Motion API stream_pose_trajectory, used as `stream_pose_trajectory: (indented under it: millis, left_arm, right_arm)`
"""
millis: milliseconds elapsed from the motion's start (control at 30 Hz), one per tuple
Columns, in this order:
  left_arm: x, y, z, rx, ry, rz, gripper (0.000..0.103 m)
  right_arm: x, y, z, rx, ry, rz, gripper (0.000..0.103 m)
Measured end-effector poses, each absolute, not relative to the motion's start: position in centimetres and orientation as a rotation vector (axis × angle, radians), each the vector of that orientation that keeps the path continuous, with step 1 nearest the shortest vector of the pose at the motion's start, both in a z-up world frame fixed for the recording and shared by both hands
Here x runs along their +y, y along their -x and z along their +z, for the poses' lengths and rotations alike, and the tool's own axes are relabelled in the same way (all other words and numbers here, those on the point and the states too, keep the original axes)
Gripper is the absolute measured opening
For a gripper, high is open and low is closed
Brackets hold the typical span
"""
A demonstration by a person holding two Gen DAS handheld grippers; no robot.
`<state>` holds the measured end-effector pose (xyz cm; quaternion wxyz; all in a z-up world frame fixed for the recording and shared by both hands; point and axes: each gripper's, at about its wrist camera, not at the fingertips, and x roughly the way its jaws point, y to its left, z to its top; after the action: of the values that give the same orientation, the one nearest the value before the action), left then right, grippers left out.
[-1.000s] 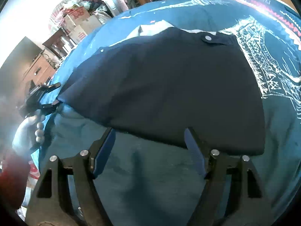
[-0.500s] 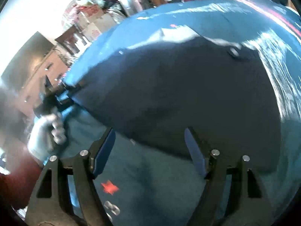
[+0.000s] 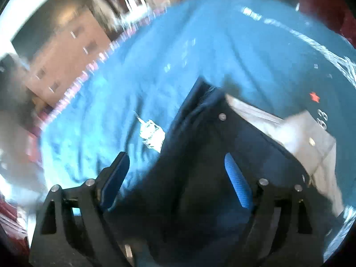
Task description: Fold large clothes
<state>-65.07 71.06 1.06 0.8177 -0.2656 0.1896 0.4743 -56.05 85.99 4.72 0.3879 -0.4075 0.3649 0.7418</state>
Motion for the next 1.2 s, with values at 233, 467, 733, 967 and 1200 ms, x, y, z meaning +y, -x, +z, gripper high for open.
stream_pose_trajectory:
  millis: [233, 467, 733, 967, 1200]
  left_arm:
    - [71.1, 61.9, 0.7, 0.454, 0.511, 0.964, 0.012]
    - [67.4, 53.4, 3.3, 0.499, 0.368, 0.636, 0.013]
    - [63.3, 38.6, 1.1, 0.619, 0.362, 0.329, 0.015]
    - [62.7, 32.6, -0.6, 0.703, 0.361, 0.297, 0.027]
    - [61.0, 34.1, -0.9, 0.755, 0.377, 0.269, 0.035]
  right_arm:
    - [88.9, 54.2, -1.7, 0.970, 1.112, 1.709, 0.011]
    - [75.9, 33.9, 0.4, 1.088, 0.475, 1.701, 0.007]
    - [69.6, 18.3, -4.5, 1.273, 0.301, 1.537, 0.008]
    - [69.7, 14.6, -6.6, 1.358, 0.269, 1.589, 0.008]
    - [67.3, 13.3, -6.8, 1.457, 0.239, 1.586, 0.030]
